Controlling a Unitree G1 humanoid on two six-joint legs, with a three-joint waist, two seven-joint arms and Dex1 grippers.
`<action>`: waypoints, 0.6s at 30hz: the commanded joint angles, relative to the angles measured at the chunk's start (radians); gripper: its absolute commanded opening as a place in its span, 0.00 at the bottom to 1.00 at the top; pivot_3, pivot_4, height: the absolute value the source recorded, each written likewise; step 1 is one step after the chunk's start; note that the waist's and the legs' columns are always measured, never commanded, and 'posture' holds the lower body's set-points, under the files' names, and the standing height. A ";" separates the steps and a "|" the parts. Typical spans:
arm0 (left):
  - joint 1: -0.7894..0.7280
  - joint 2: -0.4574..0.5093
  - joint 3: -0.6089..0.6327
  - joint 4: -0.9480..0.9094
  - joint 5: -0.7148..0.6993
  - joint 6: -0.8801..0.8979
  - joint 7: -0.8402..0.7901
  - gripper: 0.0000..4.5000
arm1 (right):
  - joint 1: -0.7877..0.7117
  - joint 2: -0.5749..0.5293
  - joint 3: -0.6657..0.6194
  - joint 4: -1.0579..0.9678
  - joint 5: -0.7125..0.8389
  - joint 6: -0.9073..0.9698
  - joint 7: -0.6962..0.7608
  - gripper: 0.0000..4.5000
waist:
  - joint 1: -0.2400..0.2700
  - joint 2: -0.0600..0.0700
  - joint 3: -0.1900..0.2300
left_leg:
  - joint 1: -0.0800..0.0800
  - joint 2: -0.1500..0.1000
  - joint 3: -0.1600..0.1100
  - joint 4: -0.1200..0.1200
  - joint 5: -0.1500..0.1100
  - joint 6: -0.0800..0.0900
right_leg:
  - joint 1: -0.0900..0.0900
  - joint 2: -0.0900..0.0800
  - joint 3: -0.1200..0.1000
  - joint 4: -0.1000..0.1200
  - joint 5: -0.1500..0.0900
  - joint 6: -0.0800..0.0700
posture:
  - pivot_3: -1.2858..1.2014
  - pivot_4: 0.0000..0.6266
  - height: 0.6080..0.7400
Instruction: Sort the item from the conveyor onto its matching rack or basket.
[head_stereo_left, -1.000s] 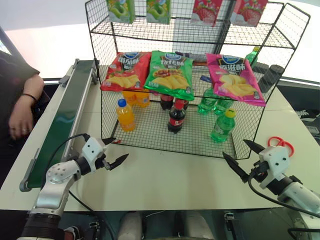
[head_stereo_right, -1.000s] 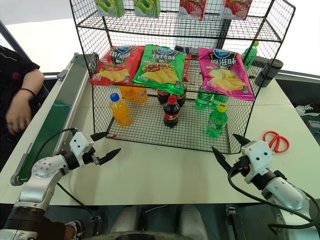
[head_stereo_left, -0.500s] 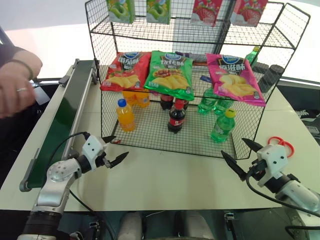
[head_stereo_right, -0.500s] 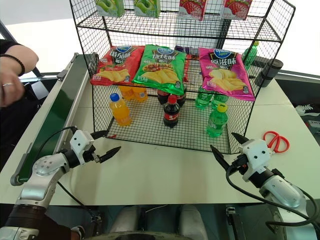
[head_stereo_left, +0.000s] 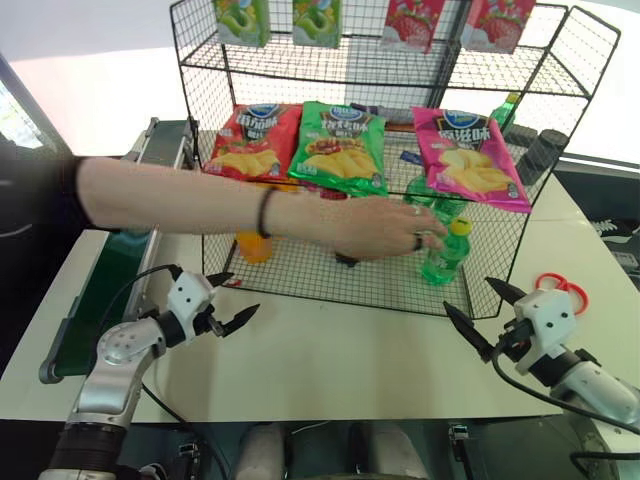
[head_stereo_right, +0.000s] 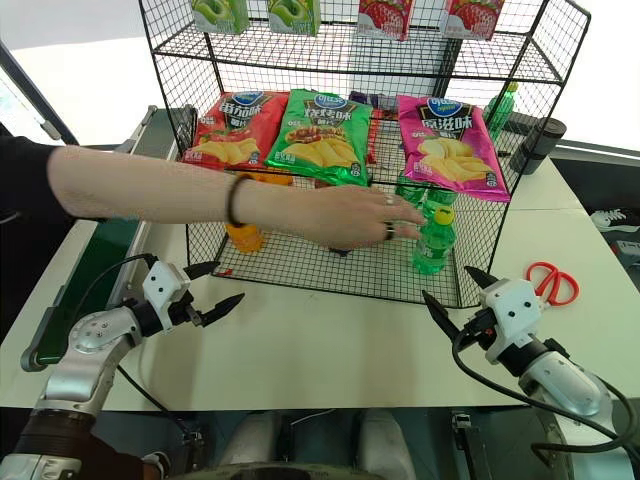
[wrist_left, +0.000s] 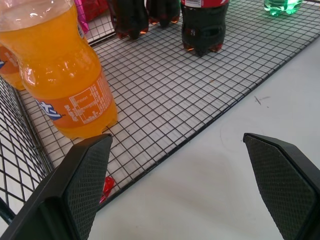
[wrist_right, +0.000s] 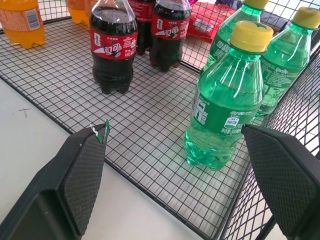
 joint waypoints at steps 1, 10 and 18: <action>-0.009 0.000 0.002 -0.005 0.003 -0.016 0.000 1.00 | -0.003 -0.002 -0.005 -0.040 0.002 -0.011 -0.003 0.98 | 0.000 0.000 0.000 | 0.000 0.000 0.000 0.000 0.000 0.000 | 0.000 0.000 0.000 0.000 0.000 0.000 | 0.52 0.24 1.00; -0.031 -0.002 -0.004 0.009 0.004 -0.015 -0.014 1.00 | 0.007 0.011 0.005 -0.048 -0.007 -0.019 -0.016 0.98 | 0.000 0.000 0.000 | 0.000 0.000 0.000 0.000 0.000 0.000 | 0.000 0.000 0.000 0.000 0.000 0.000 | 0.52 0.24 1.00; -0.045 -0.003 -0.005 0.014 0.005 -0.012 -0.020 1.00 | -0.007 0.018 0.020 -0.038 -0.015 -0.022 -0.027 0.98 | 0.000 0.000 0.000 | 0.000 0.000 0.000 0.000 0.000 0.000 | 0.000 0.000 0.000 0.000 0.000 0.000 | 0.52 0.24 1.00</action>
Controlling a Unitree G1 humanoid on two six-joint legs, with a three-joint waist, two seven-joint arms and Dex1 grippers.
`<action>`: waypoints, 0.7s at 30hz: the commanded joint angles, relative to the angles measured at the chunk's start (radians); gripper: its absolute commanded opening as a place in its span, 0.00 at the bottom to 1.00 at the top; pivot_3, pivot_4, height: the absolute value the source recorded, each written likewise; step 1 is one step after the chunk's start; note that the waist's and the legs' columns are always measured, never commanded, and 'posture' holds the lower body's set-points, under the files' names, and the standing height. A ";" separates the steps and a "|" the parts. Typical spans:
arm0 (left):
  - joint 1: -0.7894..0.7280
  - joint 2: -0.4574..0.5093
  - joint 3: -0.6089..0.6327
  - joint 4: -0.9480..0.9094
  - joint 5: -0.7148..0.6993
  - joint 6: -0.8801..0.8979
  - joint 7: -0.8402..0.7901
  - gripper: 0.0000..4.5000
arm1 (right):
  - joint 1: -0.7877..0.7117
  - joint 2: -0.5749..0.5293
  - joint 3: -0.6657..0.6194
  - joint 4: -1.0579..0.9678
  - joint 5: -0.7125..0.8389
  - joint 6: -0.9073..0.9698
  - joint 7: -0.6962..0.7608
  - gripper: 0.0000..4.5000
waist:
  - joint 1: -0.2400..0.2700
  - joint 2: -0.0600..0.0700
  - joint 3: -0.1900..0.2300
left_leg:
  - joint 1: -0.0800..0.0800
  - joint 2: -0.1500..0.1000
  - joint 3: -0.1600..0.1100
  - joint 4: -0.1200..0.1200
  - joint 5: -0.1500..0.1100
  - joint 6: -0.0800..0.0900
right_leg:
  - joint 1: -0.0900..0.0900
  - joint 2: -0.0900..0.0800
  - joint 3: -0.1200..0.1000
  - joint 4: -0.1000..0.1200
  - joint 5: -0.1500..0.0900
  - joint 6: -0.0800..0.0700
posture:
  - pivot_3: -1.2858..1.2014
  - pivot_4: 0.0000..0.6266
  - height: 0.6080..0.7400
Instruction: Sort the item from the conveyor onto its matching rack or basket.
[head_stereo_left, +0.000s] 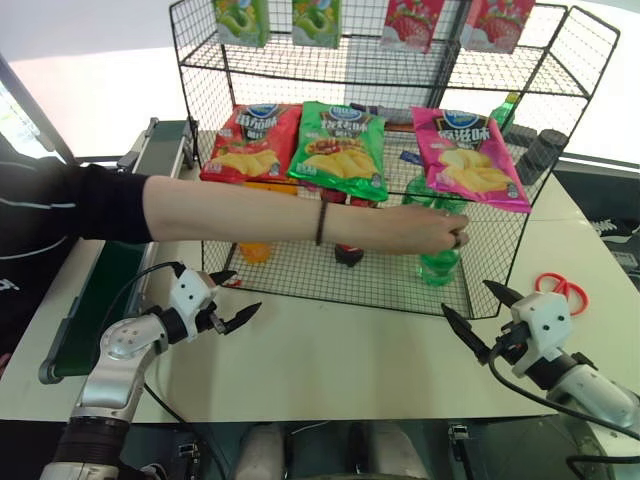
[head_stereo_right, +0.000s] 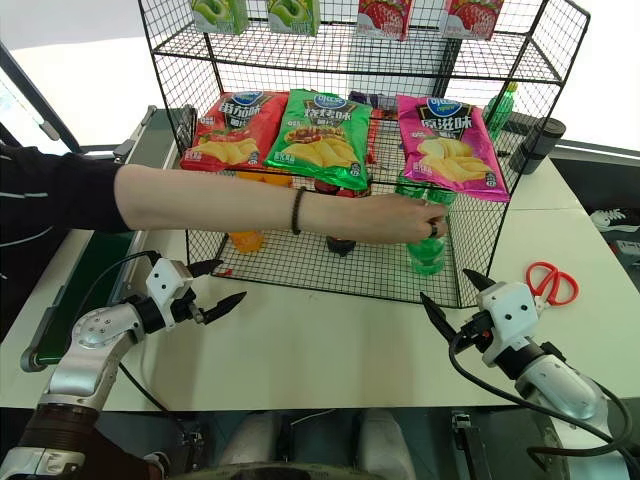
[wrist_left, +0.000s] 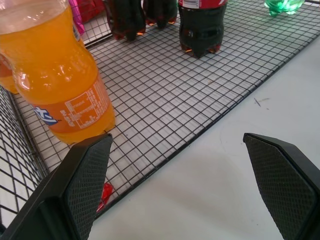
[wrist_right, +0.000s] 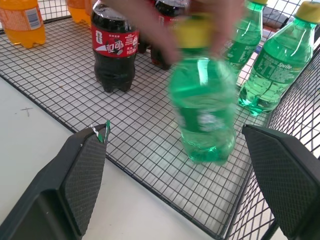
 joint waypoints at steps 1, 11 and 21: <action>-0.020 0.000 0.002 -0.017 -0.002 -0.010 -0.001 1.00 | -0.014 -0.001 -0.007 -0.029 -0.004 -0.023 -0.005 0.98 | 0.000 0.000 0.000 | 0.000 0.000 0.000 0.000 0.000 0.000 | 0.000 0.000 0.000 0.000 0.000 0.000 | 0.52 0.24 1.00; 0.001 0.004 0.015 -0.042 -0.008 -0.001 0.006 1.00 | -0.027 -0.002 0.009 -0.008 -0.009 -0.032 0.001 0.98 | 0.000 0.000 0.000 | 0.000 0.000 0.000 0.000 0.000 0.000 | 0.000 0.000 0.000 0.000 0.000 0.000 | 0.52 0.24 1.00; 0.028 0.000 0.031 -0.084 -0.026 0.029 0.031 1.00 | -0.066 -0.010 0.025 0.014 -0.012 -0.033 0.024 0.98 | 0.000 0.000 0.000 | 0.000 0.000 0.000 0.000 0.000 0.000 | 0.000 0.000 0.000 0.000 0.000 0.000 | 0.52 0.24 1.00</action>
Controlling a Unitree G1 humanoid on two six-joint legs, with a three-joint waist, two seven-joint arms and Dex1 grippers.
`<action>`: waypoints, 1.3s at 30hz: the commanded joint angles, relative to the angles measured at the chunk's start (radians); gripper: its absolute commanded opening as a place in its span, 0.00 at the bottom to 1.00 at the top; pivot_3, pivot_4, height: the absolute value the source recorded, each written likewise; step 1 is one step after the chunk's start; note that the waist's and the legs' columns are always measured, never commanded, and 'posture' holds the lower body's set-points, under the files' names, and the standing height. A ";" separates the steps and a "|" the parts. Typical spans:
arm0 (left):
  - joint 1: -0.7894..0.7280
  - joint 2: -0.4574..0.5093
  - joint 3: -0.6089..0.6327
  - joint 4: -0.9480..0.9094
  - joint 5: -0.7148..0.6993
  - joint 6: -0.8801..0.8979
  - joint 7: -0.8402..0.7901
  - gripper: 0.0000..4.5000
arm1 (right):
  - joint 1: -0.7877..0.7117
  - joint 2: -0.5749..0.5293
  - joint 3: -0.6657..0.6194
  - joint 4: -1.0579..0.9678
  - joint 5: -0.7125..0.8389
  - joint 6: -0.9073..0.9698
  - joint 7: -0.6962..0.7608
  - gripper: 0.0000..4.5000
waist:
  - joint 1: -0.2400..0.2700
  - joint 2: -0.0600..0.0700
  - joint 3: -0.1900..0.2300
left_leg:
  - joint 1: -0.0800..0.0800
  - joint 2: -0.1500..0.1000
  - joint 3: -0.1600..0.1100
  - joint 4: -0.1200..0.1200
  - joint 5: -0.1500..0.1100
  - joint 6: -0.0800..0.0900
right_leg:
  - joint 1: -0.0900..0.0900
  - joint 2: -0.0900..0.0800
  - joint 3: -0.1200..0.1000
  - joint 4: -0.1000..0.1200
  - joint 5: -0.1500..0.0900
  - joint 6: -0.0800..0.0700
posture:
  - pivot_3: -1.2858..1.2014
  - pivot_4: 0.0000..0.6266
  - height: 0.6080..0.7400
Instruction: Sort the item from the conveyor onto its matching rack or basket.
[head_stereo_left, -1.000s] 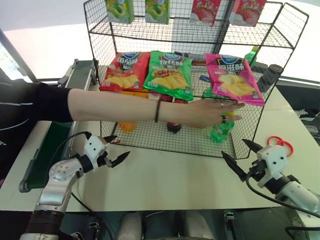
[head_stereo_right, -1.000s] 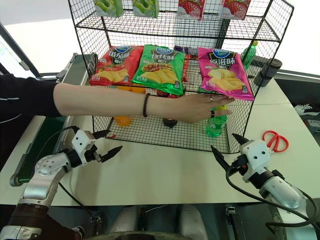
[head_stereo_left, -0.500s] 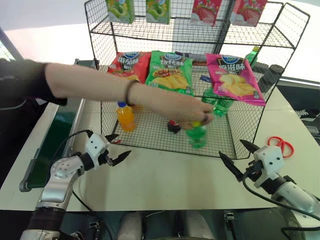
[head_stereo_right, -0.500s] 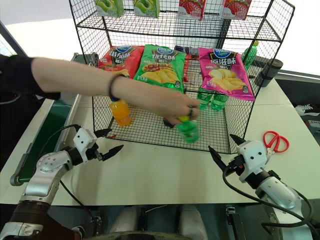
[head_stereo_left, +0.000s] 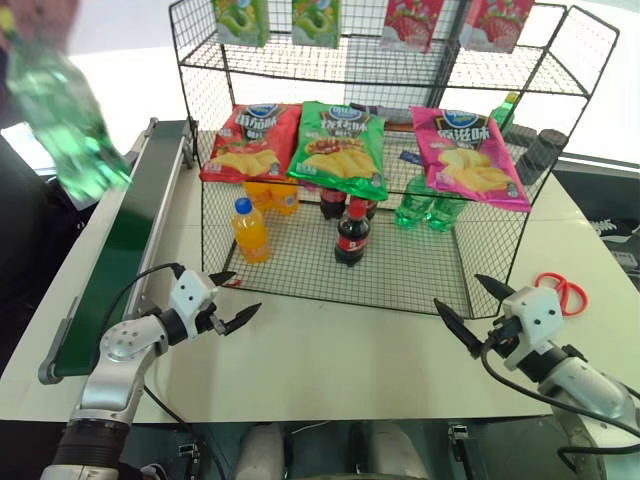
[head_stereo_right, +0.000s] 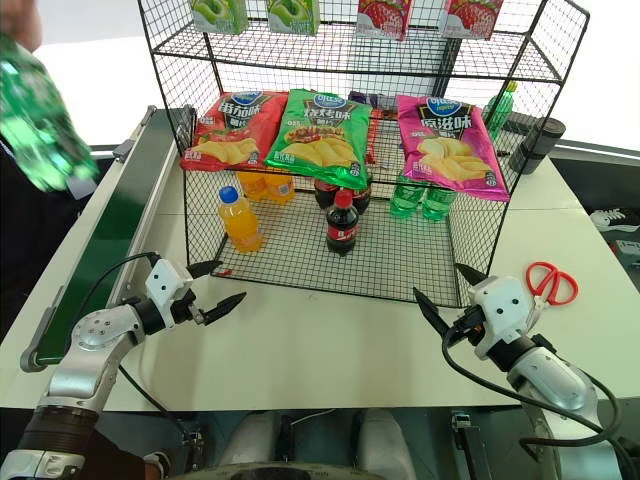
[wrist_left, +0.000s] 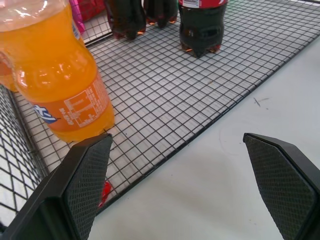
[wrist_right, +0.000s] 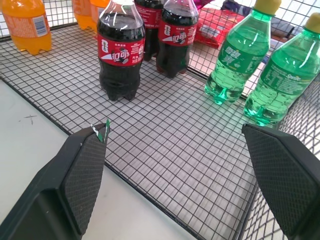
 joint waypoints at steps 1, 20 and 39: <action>0.009 0.002 0.028 -0.061 -0.030 0.028 0.015 1.00 | -0.013 -0.009 0.004 -0.008 -0.002 -0.021 0.009 0.98 | 0.000 0.000 0.000 | 0.000 0.000 0.000 0.000 0.000 0.000 | 0.000 0.000 0.000 0.000 0.000 0.000 | 0.52 0.24 1.00; -0.031 -0.043 0.321 -0.086 -0.216 0.223 0.262 1.00 | -0.106 -0.003 0.111 -0.060 0.017 0.062 0.018 0.98 | -0.003 -0.001 0.000 | 0.001 0.000 -0.001 0.000 0.000 0.000 | 0.000 0.000 0.000 0.001 0.000 0.000 | 0.52 0.24 1.00; -0.064 -0.093 0.457 0.063 -0.156 0.123 0.530 1.00 | -0.222 0.121 0.459 -0.079 -0.002 0.102 0.008 0.98 | -0.002 -0.006 -0.001 | 0.001 0.000 0.000 0.000 0.000 0.000 | -0.001 -0.003 -0.001 0.001 0.000 0.000 | 0.52 0.24 1.00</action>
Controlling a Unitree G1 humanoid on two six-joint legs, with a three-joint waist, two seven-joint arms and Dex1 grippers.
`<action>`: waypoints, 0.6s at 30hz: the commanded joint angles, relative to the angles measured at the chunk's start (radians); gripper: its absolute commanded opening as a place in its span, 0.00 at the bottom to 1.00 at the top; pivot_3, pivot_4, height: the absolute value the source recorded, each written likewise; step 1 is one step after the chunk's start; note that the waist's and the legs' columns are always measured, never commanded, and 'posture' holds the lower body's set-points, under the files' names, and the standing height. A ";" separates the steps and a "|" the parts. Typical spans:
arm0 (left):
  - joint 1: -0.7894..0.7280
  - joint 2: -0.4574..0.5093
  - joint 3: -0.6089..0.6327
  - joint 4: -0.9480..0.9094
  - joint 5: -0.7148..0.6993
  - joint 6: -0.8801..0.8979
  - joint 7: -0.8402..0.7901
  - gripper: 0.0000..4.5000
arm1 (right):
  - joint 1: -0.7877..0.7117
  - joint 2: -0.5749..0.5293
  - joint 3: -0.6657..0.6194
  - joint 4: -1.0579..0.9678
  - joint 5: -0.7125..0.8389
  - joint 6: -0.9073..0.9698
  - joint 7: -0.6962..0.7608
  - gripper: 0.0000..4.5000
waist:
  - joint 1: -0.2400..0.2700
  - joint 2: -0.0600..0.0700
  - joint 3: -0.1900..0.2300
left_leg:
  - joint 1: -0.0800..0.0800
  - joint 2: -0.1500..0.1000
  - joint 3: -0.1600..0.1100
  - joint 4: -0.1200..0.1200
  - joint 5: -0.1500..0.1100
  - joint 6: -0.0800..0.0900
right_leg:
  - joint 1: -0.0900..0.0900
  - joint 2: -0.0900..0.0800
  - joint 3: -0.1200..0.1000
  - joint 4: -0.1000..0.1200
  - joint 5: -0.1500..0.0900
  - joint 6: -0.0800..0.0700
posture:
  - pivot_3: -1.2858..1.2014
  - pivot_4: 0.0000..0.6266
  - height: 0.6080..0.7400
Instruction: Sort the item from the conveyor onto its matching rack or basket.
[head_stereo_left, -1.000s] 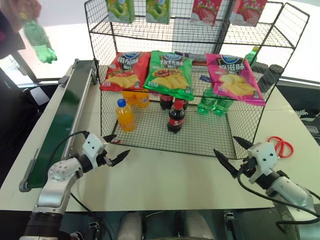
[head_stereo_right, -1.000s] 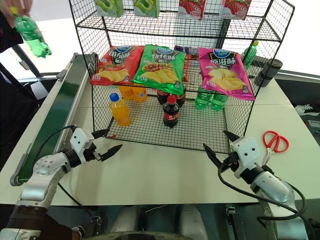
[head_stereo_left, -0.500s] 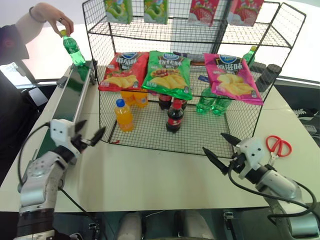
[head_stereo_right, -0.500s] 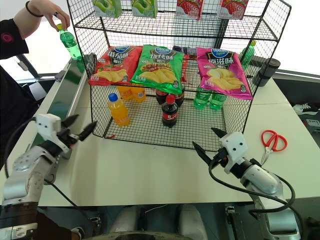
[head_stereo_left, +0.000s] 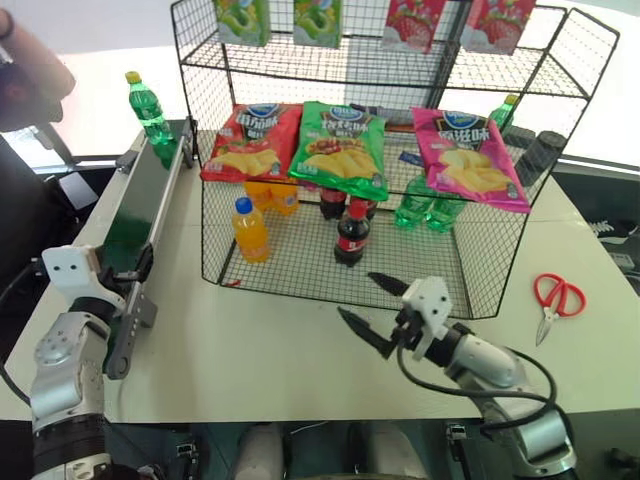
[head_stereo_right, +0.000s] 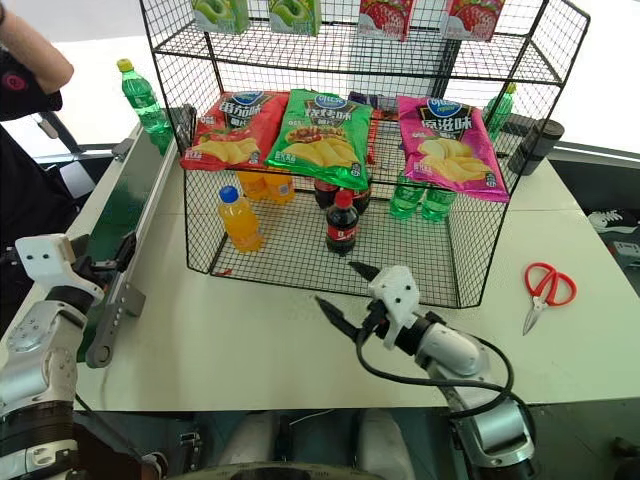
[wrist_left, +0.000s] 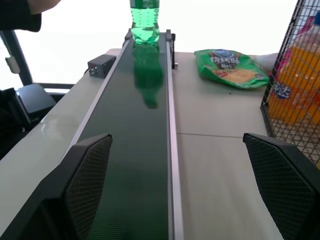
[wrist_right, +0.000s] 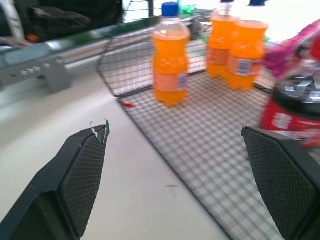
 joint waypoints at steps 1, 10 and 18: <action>-0.008 0.008 0.030 -0.008 0.011 -0.034 0.026 1.00 | -0.021 0.007 0.006 -0.030 0.007 -0.016 0.007 0.98 | 0.000 0.000 0.000 | 0.000 0.000 0.000 0.000 0.000 0.000 | 0.000 0.000 0.000 0.000 0.000 0.000 | 0.52 0.24 1.00; -0.024 -0.005 0.018 0.013 0.035 -0.052 0.078 1.00 | -0.039 -0.001 0.022 -0.002 -0.015 -0.046 0.032 0.98 | 0.000 0.000 0.000 | 0.000 0.000 0.000 0.000 0.000 0.000 | 0.000 -0.001 0.000 0.000 0.000 0.000 | 0.52 0.24 1.00; -0.032 -0.024 0.022 0.032 0.050 -0.070 0.110 1.00 | -0.041 0.003 0.013 -0.009 -0.046 -0.081 0.014 0.98 | 0.000 -0.001 0.000 | 0.000 0.000 0.000 0.000 0.000 0.000 | 0.000 -0.001 0.000 0.000 0.000 0.000 | 0.52 0.24 1.00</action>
